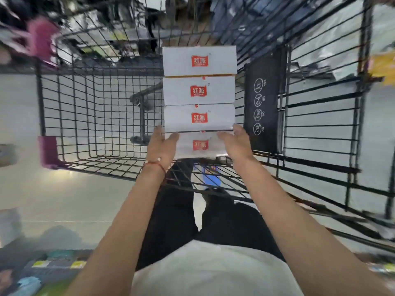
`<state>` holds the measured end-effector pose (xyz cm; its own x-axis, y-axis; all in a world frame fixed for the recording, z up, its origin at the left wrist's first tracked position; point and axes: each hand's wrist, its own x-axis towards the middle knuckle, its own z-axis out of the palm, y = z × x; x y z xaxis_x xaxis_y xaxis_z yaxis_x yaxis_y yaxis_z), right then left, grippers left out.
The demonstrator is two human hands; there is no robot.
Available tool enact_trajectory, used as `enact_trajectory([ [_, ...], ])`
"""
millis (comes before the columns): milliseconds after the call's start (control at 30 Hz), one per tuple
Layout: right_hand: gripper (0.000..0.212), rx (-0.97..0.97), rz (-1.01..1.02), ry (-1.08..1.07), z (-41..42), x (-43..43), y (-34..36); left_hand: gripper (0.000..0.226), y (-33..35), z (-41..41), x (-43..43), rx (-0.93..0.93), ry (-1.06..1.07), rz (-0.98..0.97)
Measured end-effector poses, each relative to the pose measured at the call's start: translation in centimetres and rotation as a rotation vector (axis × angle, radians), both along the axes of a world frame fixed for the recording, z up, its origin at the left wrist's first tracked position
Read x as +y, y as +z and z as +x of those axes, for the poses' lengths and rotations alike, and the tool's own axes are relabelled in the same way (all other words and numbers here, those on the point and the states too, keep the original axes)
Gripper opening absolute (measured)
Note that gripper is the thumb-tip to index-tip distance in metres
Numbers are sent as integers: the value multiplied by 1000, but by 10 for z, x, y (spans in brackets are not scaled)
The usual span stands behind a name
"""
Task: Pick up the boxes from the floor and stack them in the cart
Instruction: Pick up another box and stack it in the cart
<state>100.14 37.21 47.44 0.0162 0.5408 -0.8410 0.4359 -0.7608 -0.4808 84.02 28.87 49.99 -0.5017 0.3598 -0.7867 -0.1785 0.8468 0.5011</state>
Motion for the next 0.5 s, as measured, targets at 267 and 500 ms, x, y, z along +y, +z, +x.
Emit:
enact_trajectory([
  [267, 42, 199, 30, 164, 8, -30, 88, 40, 85, 26, -48, 112, 145, 202],
  [500, 25, 307, 33, 340, -14, -70, 138, 35, 133, 31, -97, 105, 291, 285],
])
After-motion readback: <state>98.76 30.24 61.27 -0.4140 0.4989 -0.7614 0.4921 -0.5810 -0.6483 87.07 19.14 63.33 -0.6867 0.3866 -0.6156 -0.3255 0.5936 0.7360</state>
